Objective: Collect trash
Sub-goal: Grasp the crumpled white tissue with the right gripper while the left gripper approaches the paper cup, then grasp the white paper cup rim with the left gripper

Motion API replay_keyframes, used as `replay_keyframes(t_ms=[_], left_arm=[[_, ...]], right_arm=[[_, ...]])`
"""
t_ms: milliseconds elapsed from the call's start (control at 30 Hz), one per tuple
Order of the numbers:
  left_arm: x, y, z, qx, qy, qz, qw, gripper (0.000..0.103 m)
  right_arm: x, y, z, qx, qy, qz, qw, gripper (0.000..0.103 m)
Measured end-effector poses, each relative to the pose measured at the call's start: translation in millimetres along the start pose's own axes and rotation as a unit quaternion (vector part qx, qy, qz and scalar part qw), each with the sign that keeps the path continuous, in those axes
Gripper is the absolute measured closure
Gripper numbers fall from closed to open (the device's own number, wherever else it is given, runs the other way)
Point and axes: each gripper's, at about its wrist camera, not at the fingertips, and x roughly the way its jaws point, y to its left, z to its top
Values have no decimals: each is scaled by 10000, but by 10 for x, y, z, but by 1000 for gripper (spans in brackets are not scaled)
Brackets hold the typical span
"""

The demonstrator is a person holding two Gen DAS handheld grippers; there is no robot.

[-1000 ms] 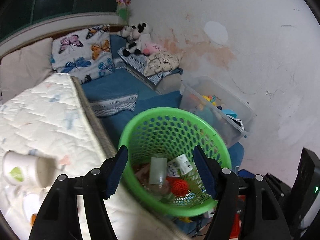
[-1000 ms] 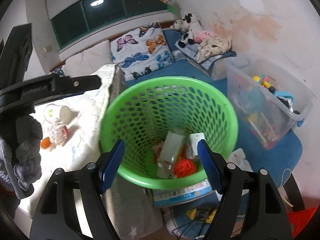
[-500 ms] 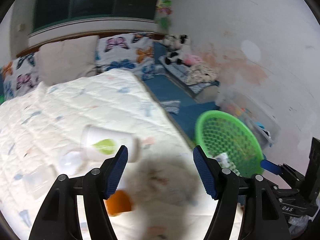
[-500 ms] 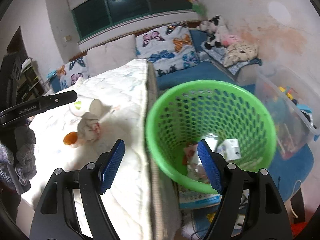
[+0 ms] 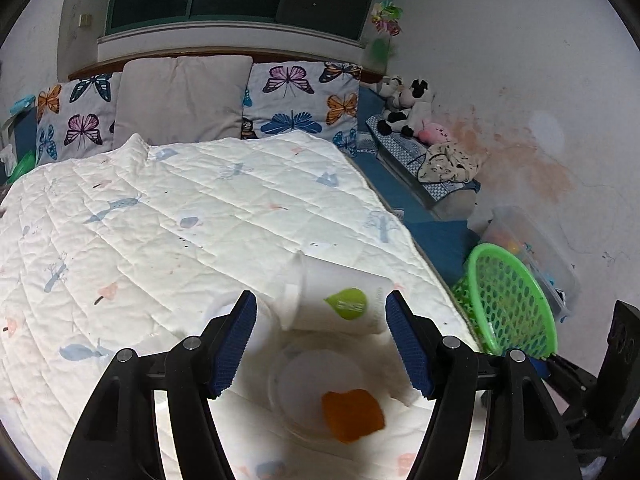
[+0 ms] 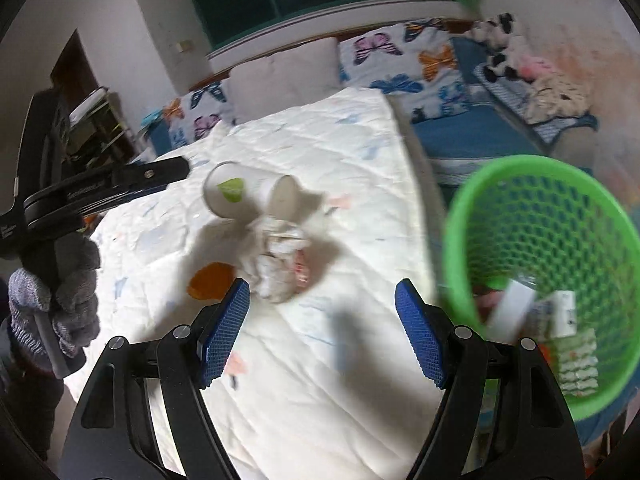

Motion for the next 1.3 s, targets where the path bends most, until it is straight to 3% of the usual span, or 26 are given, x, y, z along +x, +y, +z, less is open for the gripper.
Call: replay_keyframes(t_ms=[167, 433, 667, 967, 1300], left_arm=[[116, 104, 79, -61, 99, -86, 9999, 38], [388, 183, 177, -51, 287, -205, 9994, 38], [645, 225, 177, -174, 525, -515, 9971, 38], [693, 151, 145, -172, 616, -1095, 9919, 66], [526, 47, 124, -100, 477, -1200, 9916, 87]], right_arm=[[262, 163, 88, -31, 139, 180, 9997, 29], [582, 226, 156, -82, 348, 58, 9993, 34], [646, 247, 183, -112, 421, 197, 9989, 48], [573, 225, 171, -32, 323, 262, 9991, 54], [378, 219, 174, -156, 113, 98, 9998, 54]])
